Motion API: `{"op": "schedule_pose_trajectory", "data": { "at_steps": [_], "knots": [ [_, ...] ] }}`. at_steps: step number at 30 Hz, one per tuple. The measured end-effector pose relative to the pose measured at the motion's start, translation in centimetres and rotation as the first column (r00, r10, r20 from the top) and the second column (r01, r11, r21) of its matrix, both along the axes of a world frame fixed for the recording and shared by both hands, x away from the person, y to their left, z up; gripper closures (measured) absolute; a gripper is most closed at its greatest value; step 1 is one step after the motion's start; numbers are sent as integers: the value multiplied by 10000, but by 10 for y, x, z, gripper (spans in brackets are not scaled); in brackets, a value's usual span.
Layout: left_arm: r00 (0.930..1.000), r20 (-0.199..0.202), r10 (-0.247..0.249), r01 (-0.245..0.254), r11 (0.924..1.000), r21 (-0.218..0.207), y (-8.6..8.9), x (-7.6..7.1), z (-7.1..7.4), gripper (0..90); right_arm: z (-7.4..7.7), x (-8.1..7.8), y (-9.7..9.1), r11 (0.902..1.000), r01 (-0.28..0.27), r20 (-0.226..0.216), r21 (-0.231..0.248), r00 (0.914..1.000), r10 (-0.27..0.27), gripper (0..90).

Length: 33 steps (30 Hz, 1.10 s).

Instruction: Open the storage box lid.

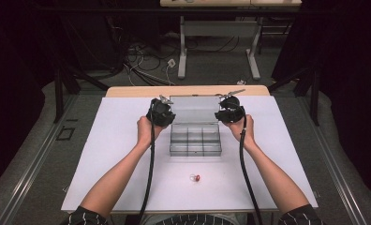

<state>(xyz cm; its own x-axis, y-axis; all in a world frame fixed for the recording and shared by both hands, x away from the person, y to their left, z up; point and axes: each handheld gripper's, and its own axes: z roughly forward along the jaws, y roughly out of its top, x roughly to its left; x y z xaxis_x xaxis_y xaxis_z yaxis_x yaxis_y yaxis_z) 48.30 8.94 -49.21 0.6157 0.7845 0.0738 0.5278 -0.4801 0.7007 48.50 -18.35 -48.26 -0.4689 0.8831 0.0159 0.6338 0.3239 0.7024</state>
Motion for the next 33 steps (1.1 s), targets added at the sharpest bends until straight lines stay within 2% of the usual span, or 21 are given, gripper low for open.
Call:
{"op": "schedule_pose_trajectory", "data": {
  "at_steps": [6,9,12,16,20,24,29,33],
  "knots": [
    [9999,151,83,-85,9998,153,-3,-2,-3,744,-2,2,1,9996,-109,-60,-257,9999,107,758],
    [9996,222,148,-150,9998,122,-2,-3,-4,682,-4,2,1,9993,-115,-123,-366,9999,110,722],
    [9995,118,282,-283,9996,91,1,-6,-4,499,-7,1,0,9995,-147,-222,-291,9997,141,630],
    [9987,328,383,-384,9993,26,8,-15,-2,336,-8,-5,-4,9989,-329,-438,-345,9985,313,541],
    [9992,370,128,-133,9998,135,13,-28,-1,227,-8,-15,-10,9986,-516,-636,-116,9967,507,458],
    [9995,295,-137,132,9997,187,18,-40,-1,168,-9,-27,-17,9969,-740,-807,251,9939,758,388],
    [9991,324,-278,272,9995,188,24,-54,-1,151,-11,-42,-24,9936,-1084,-958,306,9892,1109,302],
    [9987,351,-380,369,9989,305,28,-64,-2,126,-13,-54,-27,9898,-1289,-1117,605,9845,1350,247]
  ]
}}
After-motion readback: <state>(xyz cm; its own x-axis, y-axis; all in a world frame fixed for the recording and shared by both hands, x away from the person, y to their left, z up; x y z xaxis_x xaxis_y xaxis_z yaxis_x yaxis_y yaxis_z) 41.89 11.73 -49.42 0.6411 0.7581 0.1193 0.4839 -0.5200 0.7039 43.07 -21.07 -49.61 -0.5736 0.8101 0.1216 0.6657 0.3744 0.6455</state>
